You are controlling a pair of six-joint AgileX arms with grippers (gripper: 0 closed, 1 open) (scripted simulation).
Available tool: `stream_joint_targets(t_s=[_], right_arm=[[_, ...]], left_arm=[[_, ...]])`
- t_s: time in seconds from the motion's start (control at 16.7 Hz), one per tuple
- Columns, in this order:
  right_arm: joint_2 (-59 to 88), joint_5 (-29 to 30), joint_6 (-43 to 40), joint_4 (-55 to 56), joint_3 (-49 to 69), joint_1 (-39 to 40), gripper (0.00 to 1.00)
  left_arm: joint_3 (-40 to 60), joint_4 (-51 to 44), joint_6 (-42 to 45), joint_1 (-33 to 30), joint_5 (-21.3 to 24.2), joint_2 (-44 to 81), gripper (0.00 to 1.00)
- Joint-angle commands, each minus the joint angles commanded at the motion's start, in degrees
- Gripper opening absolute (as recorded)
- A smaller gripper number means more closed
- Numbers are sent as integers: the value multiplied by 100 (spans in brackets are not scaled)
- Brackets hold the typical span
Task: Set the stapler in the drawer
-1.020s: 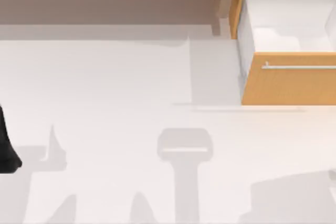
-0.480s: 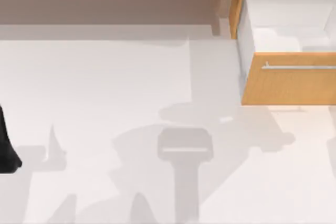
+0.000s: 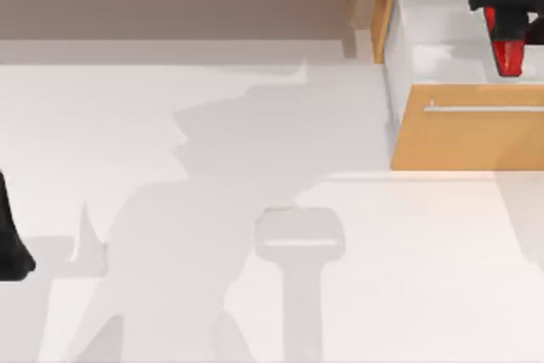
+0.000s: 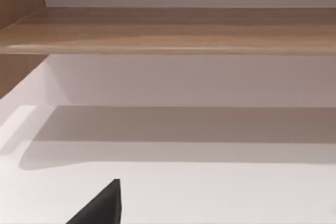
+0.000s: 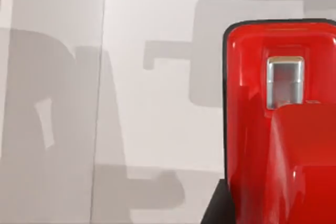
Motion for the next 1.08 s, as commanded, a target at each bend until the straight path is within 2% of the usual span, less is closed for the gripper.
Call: stream_joint_targets(t_s=[0.42, 0.9, 1.08], right_arm=[[1085, 335, 286, -402, 94, 104, 0], [1020, 304, 347, -317, 232, 133, 0], [1040, 112, 485, -287, 364, 116, 0]], left_arm=[[0, 0, 0, 0, 0, 0, 100], [0, 0, 0, 0, 0, 0, 100], [0, 0, 0, 0, 0, 0, 100]])
